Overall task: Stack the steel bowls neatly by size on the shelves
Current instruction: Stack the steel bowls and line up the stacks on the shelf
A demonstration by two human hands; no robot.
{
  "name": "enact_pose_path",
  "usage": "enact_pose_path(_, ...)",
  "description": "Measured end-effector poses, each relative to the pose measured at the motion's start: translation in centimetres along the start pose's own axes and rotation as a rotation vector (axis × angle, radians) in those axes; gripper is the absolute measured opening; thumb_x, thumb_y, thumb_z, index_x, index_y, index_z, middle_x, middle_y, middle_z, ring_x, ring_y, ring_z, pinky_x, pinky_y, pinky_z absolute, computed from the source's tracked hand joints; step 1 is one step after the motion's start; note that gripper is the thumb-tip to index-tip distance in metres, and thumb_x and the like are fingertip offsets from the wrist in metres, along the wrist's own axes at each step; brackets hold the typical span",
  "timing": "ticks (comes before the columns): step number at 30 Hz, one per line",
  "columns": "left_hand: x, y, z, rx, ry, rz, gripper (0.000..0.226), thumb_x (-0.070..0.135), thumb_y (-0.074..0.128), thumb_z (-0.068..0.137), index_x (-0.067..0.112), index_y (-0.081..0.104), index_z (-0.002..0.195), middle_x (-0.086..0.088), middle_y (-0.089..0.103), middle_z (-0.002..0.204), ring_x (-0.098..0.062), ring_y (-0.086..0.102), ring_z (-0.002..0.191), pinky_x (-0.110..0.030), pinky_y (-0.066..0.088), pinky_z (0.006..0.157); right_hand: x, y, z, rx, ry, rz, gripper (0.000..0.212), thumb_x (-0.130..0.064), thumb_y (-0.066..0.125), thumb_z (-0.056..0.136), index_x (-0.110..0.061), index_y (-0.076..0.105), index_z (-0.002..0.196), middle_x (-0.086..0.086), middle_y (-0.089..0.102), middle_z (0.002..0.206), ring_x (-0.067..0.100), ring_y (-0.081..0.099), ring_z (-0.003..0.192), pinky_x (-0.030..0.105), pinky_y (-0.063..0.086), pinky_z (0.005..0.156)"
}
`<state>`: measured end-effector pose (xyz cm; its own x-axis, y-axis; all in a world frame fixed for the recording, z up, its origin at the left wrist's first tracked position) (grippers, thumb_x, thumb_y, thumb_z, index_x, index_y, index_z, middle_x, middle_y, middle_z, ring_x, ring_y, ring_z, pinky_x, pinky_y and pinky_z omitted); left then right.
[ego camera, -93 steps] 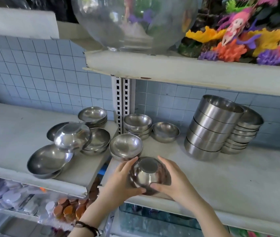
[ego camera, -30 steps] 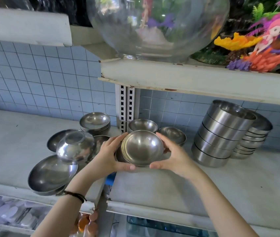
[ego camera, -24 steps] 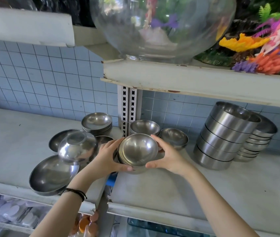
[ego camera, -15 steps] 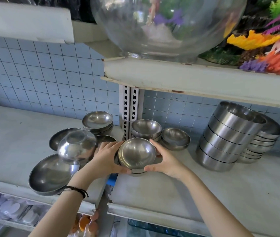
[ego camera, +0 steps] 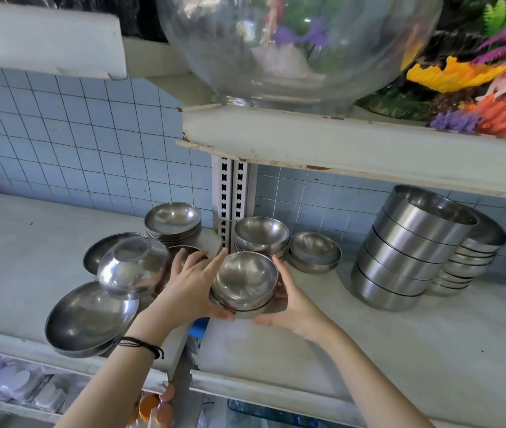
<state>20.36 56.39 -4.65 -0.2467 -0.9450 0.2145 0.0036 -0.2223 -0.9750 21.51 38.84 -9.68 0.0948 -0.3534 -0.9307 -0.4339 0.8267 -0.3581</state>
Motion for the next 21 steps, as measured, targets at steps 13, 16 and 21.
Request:
enact_pose_path(13,3.3,1.5,0.0,0.0,0.051,-0.222,0.137,0.085,0.052,0.037,0.032,0.001,0.153,0.001,0.035,0.147,-0.019,0.009,0.144,-0.031,-0.008,0.116,0.2,-3.0,-3.2,0.123,-0.007,0.022,0.119,-0.014,0.092,0.061,-0.037,0.021,0.153,-0.018,0.056,0.135,-0.001,0.056,0.122,0.033,0.045,0.108)
enact_pose_path(16,4.3,-0.4,-0.2,0.062,0.039,-0.477,0.138,0.078,0.056,0.032,0.03,0.01,0.153,0.002,0.031,0.148,-0.015,0.015,0.139,-0.028,0.01,0.114,-1.2,-4.7,-3.7,0.162,-0.043,-0.004,0.117,-0.011,0.092,0.063,-0.04,0.021,0.151,-0.022,0.053,0.136,-0.003,0.054,0.123,0.029,0.042,0.11)
enact_pose_path(21,4.6,-4.4,1.6,0.136,0.046,-0.56,0.132,0.07,0.07,0.037,0.039,0.007,0.149,-0.001,0.035,0.145,-0.02,0.022,0.137,-0.042,0.019,0.114,-5.0,-7.3,-1.7,0.201,-0.104,-0.075,0.125,-0.043,0.095,0.051,-0.044,0.022,0.152,-0.021,0.045,0.146,-0.002,0.045,0.133,0.033,0.034,0.117)
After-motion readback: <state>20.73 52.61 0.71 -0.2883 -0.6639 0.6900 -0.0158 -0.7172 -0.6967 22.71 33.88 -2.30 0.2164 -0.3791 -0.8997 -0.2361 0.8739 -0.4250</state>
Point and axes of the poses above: each hand's wrist, its own z-axis towards the middle knuckle, its own y-axis out of the palm, x = y × z, the point moved 9 cm from there along z, towards the middle knuckle
